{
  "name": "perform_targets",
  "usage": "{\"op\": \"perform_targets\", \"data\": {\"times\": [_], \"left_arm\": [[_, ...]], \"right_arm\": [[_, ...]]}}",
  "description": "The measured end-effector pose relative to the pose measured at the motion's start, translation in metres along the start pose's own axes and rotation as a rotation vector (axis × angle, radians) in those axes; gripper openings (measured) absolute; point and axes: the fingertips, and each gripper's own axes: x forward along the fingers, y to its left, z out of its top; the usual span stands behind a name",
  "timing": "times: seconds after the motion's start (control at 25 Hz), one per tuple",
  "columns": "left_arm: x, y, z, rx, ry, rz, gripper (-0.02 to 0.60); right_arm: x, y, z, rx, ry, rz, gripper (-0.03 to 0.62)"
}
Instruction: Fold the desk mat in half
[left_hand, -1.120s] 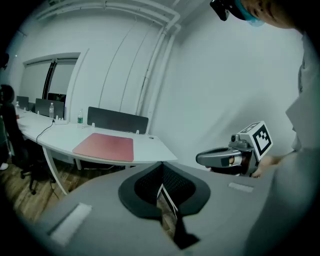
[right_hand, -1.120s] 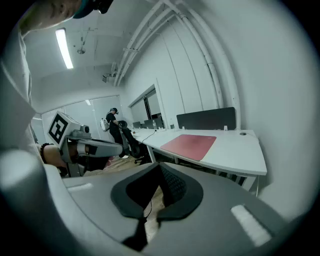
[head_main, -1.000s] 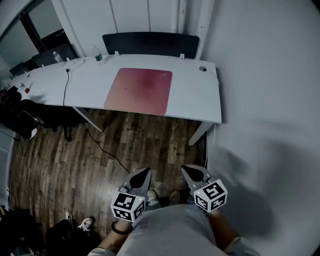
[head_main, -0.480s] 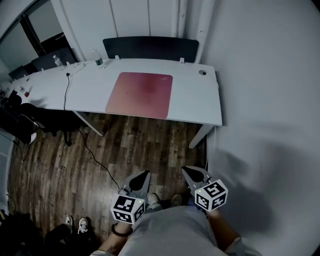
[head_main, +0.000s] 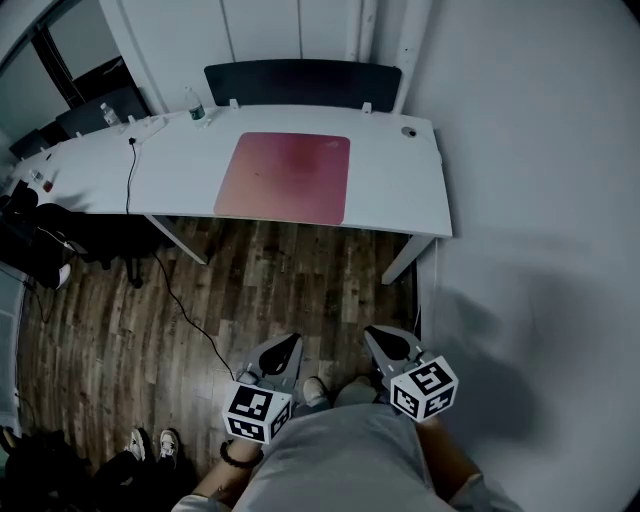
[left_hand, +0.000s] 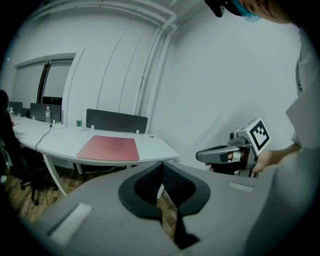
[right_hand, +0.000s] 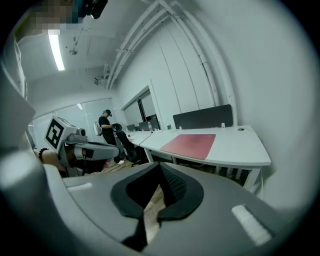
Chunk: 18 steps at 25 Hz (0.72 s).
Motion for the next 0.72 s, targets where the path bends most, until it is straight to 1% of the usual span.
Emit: {"op": "perform_targets", "data": {"times": [0.12, 0.32, 0.52, 0.72], "left_arm": [[0.0, 0.002, -0.005, 0.031, 0.008, -0.011, 0.018], [0.015, 0.006, -0.002, 0.019, 0.02, -0.043, 0.018], [0.044, 0.019, 0.005, 0.016, 0.026, -0.041, 0.018], [0.086, 0.04, 0.024, 0.01, 0.027, -0.034, 0.018]], "right_arm": [[-0.001, 0.004, -0.005, 0.0, -0.004, -0.006, 0.006], [0.004, -0.008, -0.002, 0.02, -0.005, -0.021, 0.006], [0.022, -0.032, 0.011, -0.012, -0.01, -0.025, 0.006], [0.054, -0.069, 0.039, -0.061, -0.007, -0.02, 0.006]]}}
